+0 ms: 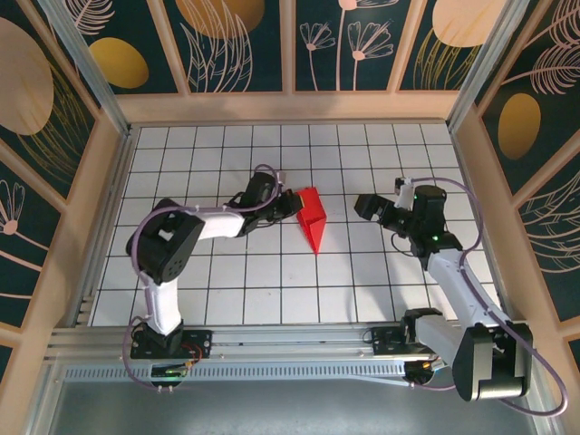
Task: Fold a paper plane with a square sheet of paper (fold left side to right side)
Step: Fold the wing for the fifth time at the center of the table.
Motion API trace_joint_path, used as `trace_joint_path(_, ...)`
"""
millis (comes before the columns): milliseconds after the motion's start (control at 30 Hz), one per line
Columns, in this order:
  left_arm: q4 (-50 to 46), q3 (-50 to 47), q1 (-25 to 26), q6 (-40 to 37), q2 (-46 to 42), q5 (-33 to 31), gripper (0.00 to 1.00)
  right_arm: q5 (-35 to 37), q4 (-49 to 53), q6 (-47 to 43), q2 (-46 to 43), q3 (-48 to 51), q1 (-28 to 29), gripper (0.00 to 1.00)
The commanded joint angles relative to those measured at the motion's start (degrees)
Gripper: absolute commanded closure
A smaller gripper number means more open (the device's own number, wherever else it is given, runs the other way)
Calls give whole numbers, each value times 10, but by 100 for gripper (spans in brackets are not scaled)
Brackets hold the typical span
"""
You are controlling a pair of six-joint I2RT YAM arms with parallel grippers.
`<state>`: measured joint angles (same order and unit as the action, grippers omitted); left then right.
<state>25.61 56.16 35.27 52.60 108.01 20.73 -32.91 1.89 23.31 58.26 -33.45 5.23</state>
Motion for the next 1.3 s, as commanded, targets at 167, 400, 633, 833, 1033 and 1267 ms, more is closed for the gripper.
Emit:
trace_joint_path(167, 133, -135, -21, -80, -185, 135, 100, -191, -182, -33, 68, 35, 13, 4)
trace_joint_path(400, 186, -196, -38, -87, -265, 231, 100, -237, -288, -45, 137, 40, 76, 4)
trace_joint_path(633, 200, -202, -37, -83, -278, 269, 100, -241, -326, -36, 206, 13, 136, 8)
trace_joint_path(833, 205, -204, -38, -76, -262, 276, 100, -259, -342, -28, 219, 1, 151, 17)
trace_joint_path(1033, 203, -209, -38, -66, -243, 249, 100, -288, -317, -41, 217, -12, 151, 30)
trace_joint_path(1267, 172, -211, -45, -65, -225, 211, 100, -265, -241, -81, 210, -35, 150, 46)
